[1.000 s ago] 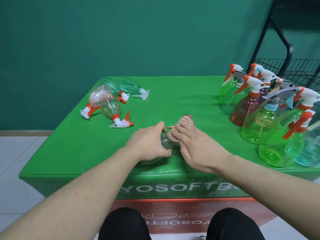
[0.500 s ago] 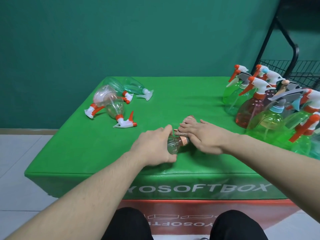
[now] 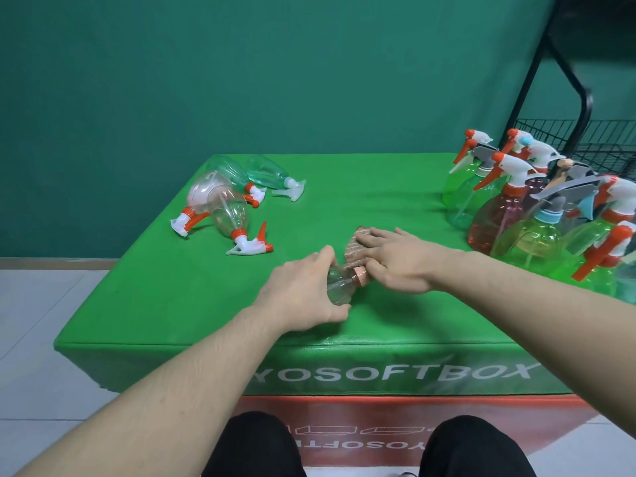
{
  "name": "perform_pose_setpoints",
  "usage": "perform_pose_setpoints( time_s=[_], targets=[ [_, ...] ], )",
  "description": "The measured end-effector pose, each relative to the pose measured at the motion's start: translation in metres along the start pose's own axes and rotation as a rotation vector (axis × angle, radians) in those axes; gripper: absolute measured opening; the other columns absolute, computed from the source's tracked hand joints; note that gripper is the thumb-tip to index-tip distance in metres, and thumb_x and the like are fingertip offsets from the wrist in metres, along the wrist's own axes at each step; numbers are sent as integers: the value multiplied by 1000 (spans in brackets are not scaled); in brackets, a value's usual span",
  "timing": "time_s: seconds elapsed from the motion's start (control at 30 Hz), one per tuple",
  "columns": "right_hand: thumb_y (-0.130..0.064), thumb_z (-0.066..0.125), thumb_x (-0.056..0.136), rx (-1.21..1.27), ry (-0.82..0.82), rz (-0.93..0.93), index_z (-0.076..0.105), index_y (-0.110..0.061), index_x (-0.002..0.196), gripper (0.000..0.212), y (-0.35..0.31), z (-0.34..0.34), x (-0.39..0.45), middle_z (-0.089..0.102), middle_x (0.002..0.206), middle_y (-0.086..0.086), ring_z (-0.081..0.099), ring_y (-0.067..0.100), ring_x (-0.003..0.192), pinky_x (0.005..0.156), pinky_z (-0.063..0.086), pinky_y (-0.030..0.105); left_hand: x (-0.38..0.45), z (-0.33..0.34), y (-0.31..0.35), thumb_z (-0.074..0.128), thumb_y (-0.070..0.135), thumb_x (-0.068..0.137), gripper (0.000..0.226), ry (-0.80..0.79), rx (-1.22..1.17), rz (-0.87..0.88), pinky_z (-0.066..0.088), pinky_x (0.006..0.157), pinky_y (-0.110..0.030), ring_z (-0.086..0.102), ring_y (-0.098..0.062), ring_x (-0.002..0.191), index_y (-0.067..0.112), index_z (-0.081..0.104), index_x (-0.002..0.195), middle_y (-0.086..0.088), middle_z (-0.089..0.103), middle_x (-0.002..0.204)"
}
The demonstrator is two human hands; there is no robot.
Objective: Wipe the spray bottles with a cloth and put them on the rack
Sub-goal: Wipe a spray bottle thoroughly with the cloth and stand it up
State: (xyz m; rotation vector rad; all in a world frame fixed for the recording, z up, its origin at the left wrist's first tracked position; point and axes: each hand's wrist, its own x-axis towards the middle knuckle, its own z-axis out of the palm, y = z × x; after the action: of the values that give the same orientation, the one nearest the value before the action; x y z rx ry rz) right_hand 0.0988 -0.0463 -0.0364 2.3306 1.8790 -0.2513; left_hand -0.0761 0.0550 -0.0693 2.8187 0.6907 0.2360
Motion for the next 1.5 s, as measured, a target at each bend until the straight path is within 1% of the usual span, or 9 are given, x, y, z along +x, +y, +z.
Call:
perform_pose_setpoints(
  time_s=[0.13,0.23,0.47,0.63,0.77,0.87,1.13,1.27,1.5],
  targets=[
    [-34,23,106,0,-15,47,44,-28,152,51,-2,-9,-13,34,162,2,27,20,150,123,11,58,-1,1,0,78,54,77,56,8,15,19,53,66,-31,59,-10,77,27,39,107,10,57,95],
    [-33,24,106,-49,-42,80,54,-23,145,50,-8,-9,-17,41,157,4,36,23,144,123,11,59,-3,4,1,77,54,79,54,8,60,62,44,60,-26,55,-8,76,27,36,104,10,53,95],
    [-31,21,108,36,-62,47,40,-35,153,49,-14,2,2,27,164,-3,27,19,150,124,8,55,-4,6,1,73,55,82,53,39,82,90,49,70,-31,58,-16,84,28,34,104,7,54,100],
    [-30,22,108,94,-24,58,44,-32,151,49,-17,10,13,34,160,0,31,19,148,122,9,54,-2,5,4,73,55,81,54,39,101,83,48,69,-32,57,-18,84,29,30,103,7,50,98],
    [-33,22,107,64,2,82,44,-30,152,50,-13,15,3,25,166,3,14,23,155,124,3,57,-1,5,6,73,55,81,54,32,122,82,49,68,-33,57,-17,83,28,32,103,7,53,98],
    [-34,22,107,50,-10,112,45,-27,151,51,-8,10,-8,24,167,1,15,24,154,124,4,60,0,4,5,73,55,81,53,20,111,82,48,66,-31,56,-14,80,28,33,103,8,52,96],
    [-31,22,107,7,-26,99,57,-20,138,48,-4,9,-12,46,149,7,39,24,138,121,17,57,-1,6,5,73,55,81,52,14,131,120,47,68,-30,56,-13,81,28,34,102,9,52,94],
    [-33,21,108,25,-34,46,42,-31,152,49,1,16,0,45,144,4,40,21,134,114,29,47,0,7,6,72,54,81,51,21,135,129,41,66,-29,54,-13,81,29,31,100,11,48,91],
    [-43,12,93,181,22,-85,42,-31,152,67,11,31,13,48,104,3,48,19,105,107,38,38,4,7,8,72,54,80,52,-1,137,119,54,74,-35,59,-17,84,30,31,102,7,54,98]
  ],
)
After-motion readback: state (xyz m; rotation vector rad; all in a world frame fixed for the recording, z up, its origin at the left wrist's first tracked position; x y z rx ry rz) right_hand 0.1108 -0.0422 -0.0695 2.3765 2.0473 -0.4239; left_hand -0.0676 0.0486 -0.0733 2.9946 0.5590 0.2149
